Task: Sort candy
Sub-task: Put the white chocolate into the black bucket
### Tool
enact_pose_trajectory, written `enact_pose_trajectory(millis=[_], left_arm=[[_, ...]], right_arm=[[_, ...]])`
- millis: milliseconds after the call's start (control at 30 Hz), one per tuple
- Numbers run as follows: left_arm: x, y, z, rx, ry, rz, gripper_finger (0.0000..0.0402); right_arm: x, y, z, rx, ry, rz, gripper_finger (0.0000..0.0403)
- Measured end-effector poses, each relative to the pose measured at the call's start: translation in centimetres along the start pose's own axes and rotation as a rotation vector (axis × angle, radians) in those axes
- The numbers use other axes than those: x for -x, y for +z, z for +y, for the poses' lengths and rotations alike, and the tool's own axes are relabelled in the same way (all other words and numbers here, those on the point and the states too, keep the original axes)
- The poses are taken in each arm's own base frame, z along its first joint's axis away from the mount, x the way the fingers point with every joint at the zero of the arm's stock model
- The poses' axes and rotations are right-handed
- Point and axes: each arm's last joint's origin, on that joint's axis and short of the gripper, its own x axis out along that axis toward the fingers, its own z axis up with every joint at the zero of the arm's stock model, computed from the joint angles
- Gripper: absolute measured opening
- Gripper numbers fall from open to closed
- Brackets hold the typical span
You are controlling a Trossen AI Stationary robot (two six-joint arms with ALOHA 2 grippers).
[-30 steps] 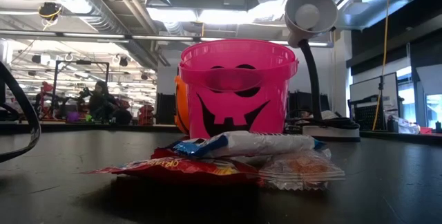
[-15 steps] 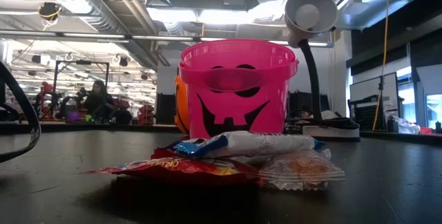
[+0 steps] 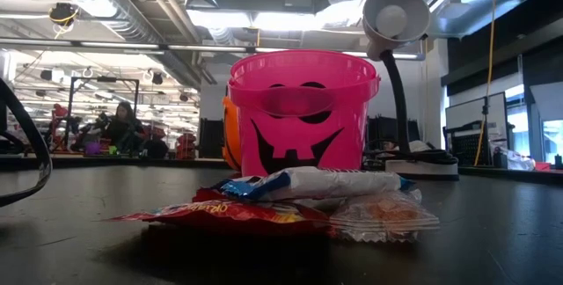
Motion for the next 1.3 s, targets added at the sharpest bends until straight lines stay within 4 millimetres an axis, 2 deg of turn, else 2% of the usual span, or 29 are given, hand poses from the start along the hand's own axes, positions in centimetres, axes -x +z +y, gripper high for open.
enact_pose_trajectory(millis=[233,400,700,800,1100,1167,1300], left_arm=[[0.0,0.0,-0.1,0.025,-0.003,0.0,0.0213],[0.0,0.0,-0.2,0.024,-0.008,0.0,0.0213],[0.0,0.0,-0.2,0.025,-0.007,-0.001,0.0213],[0.0,0.0,-0.2,0.026,-0.007,-0.001,0.0213],[0.0,0.1,-0.2,0.029,-0.007,-0.005,0.0213],[0.0,0.1,-0.2,0.031,-0.006,-0.011,0.0213],[0.0,0.3,-0.1,0.035,-0.005,-0.025,0.0213]], right_arm=[[-1.3,-0.1,0.0,-0.057,0.045,-0.001,0.0253],[-3.0,-0.4,-0.9,-0.124,0.037,0.009,0.0253],[-3.7,-0.6,-1.6,-0.148,0.023,0.038,0.0247],[-3.7,-0.6,-1.7,-0.139,0.019,0.043,0.0221],[-3.5,-0.6,-1.8,-0.091,0.021,0.042,0.0092],[-3.2,-0.5,-1.8,-0.09,0.033,0.034,0.0081],[-2.6,-0.4,-2.1,-0.091,0.052,-0.01,0.0086]])
